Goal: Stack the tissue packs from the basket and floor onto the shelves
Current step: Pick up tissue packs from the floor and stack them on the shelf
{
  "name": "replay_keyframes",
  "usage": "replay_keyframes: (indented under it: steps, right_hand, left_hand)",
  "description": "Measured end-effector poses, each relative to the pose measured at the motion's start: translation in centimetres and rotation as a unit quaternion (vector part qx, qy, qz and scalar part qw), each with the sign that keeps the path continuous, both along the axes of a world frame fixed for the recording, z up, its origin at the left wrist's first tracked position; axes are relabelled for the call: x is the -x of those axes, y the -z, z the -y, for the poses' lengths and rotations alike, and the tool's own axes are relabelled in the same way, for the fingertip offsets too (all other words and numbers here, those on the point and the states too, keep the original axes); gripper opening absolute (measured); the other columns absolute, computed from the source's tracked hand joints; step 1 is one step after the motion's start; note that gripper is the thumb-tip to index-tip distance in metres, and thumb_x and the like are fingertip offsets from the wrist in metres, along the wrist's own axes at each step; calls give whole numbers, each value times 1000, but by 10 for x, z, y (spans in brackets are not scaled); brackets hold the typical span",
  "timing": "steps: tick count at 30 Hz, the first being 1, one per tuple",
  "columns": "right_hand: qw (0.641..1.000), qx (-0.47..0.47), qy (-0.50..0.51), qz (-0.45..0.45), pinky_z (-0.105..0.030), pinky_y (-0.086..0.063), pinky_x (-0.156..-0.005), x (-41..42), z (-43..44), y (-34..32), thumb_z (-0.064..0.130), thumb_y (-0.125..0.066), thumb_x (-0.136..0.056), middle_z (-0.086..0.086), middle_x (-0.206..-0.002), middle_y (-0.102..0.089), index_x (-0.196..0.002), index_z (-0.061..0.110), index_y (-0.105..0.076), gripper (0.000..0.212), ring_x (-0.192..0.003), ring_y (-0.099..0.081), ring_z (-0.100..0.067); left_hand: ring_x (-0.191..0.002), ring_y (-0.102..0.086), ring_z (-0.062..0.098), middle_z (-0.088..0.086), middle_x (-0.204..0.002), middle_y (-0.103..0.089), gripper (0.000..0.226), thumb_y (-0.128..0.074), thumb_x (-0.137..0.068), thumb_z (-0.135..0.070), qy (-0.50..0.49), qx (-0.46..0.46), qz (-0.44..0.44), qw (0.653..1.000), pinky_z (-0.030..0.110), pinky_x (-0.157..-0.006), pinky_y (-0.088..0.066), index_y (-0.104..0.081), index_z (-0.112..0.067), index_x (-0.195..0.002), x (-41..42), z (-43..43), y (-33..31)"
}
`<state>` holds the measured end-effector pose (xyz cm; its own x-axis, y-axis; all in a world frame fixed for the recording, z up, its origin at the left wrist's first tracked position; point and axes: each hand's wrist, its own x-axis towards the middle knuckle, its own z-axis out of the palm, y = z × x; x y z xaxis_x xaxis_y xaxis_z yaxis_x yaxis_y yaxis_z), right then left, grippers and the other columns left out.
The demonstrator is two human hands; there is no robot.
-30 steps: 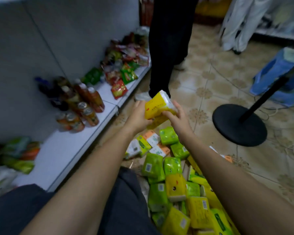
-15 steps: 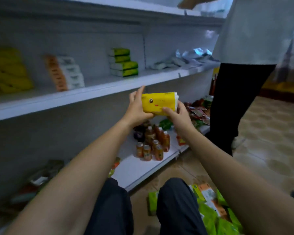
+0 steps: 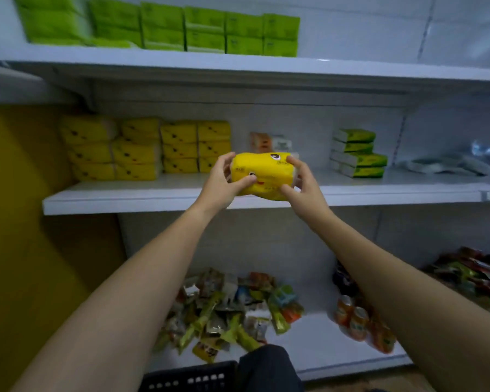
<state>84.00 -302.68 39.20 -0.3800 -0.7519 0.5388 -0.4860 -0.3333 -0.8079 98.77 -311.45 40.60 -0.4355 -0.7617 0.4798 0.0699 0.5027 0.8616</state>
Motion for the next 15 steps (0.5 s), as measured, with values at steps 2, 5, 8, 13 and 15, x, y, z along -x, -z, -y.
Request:
replay_keyframes:
  steps: [2,5,8,13,15]
  right_hand:
    - [1000,-1,-20,0,-29,-46,-89,-19,35,-8,2,-53,-88,-3,-132,-42,-137,21,-36,55,-115,-50,-19]
    - [999,-1,-39,-5,-28,-44,-93,-48,90,-16,7,-57,-87,3,-125,-46,-134,22,-40,52,-117,-49,-18]
    - [998,-1,-53,-16,-22,-42,-86,-77,142,-24,9,-58,-87,2,-115,-50,-134,20,-42,51,-103,-50,-11]
    - [997,3,-71,-15,-16,-41,-82,-116,236,-45,10,-57,-88,-9,-116,-52,-136,18,-39,52,-97,-45,-8]
    - [996,1,-86,-10,-11,-39,-75,-129,271,-55,12,-56,-90,1,-116,-52,-139,20,-36,54,-98,-49,-8]
  left_hand:
    - [-123,-43,15,8,-141,-40,68,-64,-86,-13,-27,8,0,1000,19,-87,-43,-27,-11,-142,-22,25,-3]
    - [-120,-46,15,7,-138,-43,64,-61,-89,-16,-72,8,-7,997,23,-90,-44,-27,-13,-143,-53,70,-5]
    - [-114,-48,13,3,-130,-46,63,-61,-90,-18,-120,-8,-18,993,24,-90,-44,-28,-16,-143,-78,112,-11]
    - [-126,-43,22,1,-132,-47,67,-62,-82,-33,-193,-28,-16,981,40,-107,-38,-31,-23,-141,-115,201,-34]
    - [-129,-40,29,6,-137,-45,64,-57,-82,-33,-224,-5,-4,975,46,-108,-35,-32,-24,-141,-128,236,-42]
